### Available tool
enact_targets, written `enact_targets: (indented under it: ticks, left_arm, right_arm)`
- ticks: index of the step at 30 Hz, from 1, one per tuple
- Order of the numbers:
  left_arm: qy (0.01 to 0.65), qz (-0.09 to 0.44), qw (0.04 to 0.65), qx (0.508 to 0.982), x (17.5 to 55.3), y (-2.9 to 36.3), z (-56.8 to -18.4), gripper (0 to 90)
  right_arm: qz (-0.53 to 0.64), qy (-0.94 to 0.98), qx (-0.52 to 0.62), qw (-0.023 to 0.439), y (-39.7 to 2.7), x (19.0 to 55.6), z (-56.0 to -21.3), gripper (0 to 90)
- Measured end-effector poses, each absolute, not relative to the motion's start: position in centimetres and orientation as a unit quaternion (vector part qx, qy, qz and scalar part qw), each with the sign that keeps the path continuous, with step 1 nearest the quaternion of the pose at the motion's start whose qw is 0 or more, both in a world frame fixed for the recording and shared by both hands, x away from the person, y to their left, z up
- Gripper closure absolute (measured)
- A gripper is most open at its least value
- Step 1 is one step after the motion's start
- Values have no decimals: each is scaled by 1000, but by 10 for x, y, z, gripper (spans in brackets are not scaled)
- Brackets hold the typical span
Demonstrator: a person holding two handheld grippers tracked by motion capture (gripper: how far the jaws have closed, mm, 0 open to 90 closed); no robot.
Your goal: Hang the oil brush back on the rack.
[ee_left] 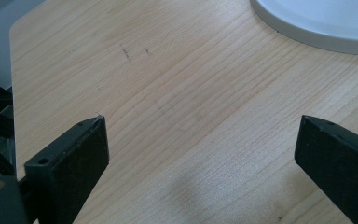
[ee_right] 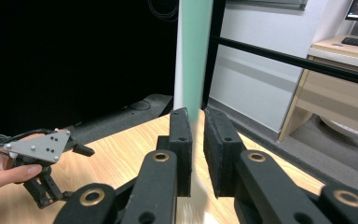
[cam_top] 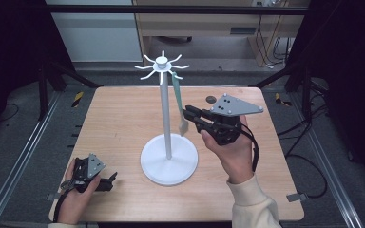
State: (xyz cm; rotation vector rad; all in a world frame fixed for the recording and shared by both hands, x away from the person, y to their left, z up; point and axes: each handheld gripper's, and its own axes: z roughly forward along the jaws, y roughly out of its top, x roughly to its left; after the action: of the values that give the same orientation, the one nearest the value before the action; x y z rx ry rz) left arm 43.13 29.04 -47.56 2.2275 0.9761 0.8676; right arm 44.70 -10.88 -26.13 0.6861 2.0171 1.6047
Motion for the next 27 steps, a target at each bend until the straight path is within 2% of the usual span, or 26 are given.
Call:
enact_targets:
  ticks: [5, 10, 14, 15, 16, 17, 27]
  left_arm:
    - [364, 323, 277, 828, 431, 291, -476, 24]
    - [364, 323, 277, 828, 431, 291, -475, 24]
    - [366, 323, 280, 827, 431, 291, -476, 24]
    - [366, 323, 280, 827, 431, 291, -476, 24]
    - [367, 323, 280, 826, 431, 291, -476, 24]
    - [366, 323, 279, 827, 431, 291, -476, 24]
    - [365, 325, 278, 827, 431, 291, -475, 24]
  right_arm:
    - [582, 732, 255, 245, -119, 444, -260, 800]
    - [559, 724, 290, 282, -138, 447, -263, 727]
    - [527, 719, 327, 312, -151, 452, -269, 562]
    - [527, 719, 327, 312, -151, 452, -269, 562]
    - [505, 725, 340, 323, -156, 457, -274, 448]
    - [495, 725, 350, 326, -157, 458, -277, 415]
    - [479, 721, 377, 330, -162, 467, -292, 232]
